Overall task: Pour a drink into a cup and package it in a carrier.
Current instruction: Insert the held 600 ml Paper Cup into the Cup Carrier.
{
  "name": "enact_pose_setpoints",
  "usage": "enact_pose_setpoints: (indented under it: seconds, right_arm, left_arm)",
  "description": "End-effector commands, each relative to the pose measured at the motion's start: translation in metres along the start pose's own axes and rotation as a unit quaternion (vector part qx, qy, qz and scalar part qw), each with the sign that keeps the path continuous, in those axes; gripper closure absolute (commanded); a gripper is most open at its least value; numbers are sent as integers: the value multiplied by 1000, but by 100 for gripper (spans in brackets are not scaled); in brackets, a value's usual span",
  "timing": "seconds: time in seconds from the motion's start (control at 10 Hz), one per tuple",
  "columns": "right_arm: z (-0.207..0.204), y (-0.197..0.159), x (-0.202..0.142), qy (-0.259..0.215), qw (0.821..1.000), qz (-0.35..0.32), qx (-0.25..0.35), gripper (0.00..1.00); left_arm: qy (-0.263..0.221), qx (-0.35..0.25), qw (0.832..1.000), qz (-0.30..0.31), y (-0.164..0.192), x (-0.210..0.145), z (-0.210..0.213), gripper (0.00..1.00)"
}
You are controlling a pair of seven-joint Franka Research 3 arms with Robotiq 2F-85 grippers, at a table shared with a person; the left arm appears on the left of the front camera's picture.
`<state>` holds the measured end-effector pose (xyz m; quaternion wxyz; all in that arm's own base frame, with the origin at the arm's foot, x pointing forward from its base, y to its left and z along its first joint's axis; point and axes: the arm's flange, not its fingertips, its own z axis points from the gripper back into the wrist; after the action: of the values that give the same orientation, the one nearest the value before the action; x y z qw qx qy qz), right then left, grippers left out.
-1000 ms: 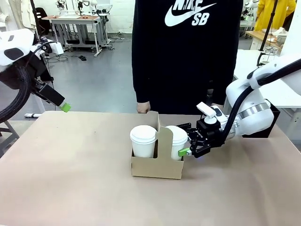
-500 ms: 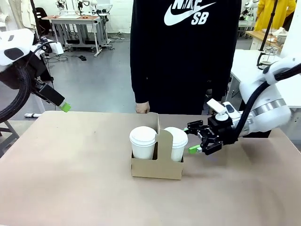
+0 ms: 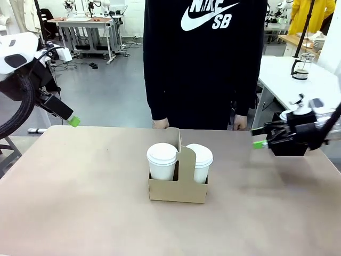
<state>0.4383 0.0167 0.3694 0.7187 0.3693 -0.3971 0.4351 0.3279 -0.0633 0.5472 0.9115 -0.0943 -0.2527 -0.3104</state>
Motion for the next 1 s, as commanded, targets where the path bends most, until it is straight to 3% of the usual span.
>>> enact_pose_setpoints:
  seconds: [0.0, 0.2, 0.4, 0.5, 0.9]
  right_arm:
    - [14, 22, 9, 28, 997, -46, -47, 0]
    - [27, 25, 9, 47, 994, -57, -86, 0]
    - [21, 19, 3, 53, 994, -85, -54, 0]
    - [32, 19, 6, 29, 995, -46, -85, 0]
    - [32, 19, 6, 29, 995, -46, -85, 0]
  left_arm:
    - [0, 0, 1000, -3, 1, -1, 0, 0]
    - [0, 0, 1000, -3, 1, -1, 0, 0]
    - [0, 0, 1000, -3, 1, -1, 0, 0]
    - [0, 0, 1000, -3, 1, -1, 0, 0]
    - [0, 0, 1000, -3, 1, -1, 0, 0]
